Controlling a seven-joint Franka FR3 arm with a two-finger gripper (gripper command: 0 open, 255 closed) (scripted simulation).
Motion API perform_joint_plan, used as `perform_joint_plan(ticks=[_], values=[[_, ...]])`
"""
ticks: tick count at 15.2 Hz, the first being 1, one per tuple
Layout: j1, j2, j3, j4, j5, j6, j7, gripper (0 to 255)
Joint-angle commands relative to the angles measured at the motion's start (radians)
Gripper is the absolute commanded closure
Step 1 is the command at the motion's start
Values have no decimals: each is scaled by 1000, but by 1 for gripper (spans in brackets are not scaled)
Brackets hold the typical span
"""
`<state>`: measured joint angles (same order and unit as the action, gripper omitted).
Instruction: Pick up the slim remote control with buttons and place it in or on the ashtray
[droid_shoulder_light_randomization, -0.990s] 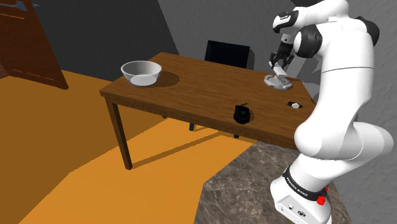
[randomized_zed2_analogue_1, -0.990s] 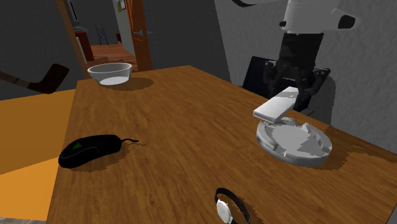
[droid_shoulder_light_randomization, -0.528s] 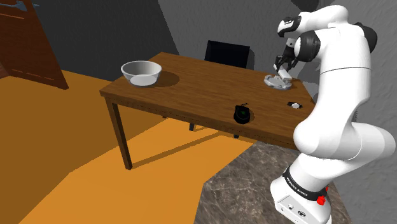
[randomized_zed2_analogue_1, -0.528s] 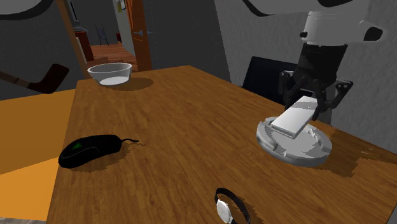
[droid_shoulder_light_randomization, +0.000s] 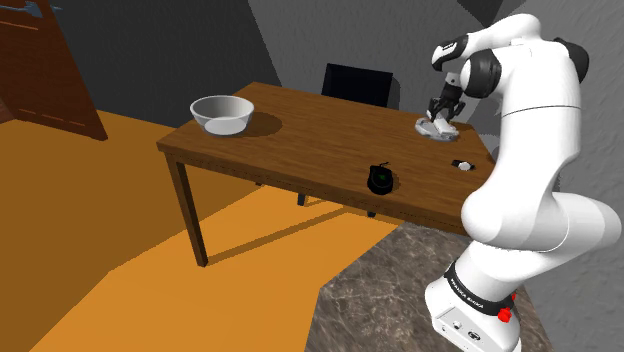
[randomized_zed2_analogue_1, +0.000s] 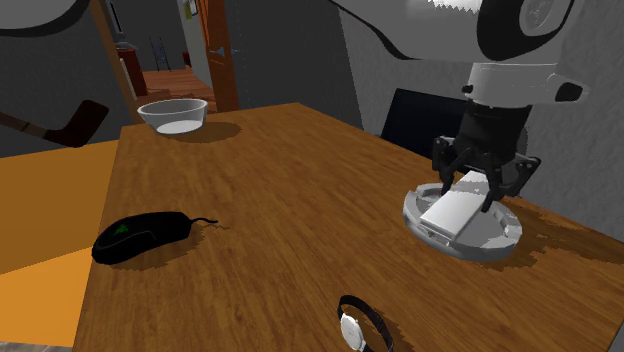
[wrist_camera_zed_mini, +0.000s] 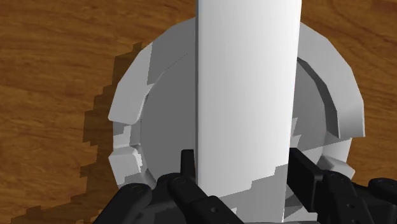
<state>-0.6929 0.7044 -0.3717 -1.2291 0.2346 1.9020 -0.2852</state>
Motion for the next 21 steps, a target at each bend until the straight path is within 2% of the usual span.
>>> perform_joint_plan(ticks=[1, 9, 10, 15, 19, 21], values=[[2, 8, 2, -17, 3, 25, -1, 255], [2, 8, 2, -17, 3, 25, -1, 255], [2, 7, 2, -18, 3, 25, -1, 0], [2, 8, 2, -17, 3, 25, -1, 0], [-5, -17, -5, 72, -8, -86, 9, 0], [-5, -17, -5, 71, -8, -86, 9, 0]])
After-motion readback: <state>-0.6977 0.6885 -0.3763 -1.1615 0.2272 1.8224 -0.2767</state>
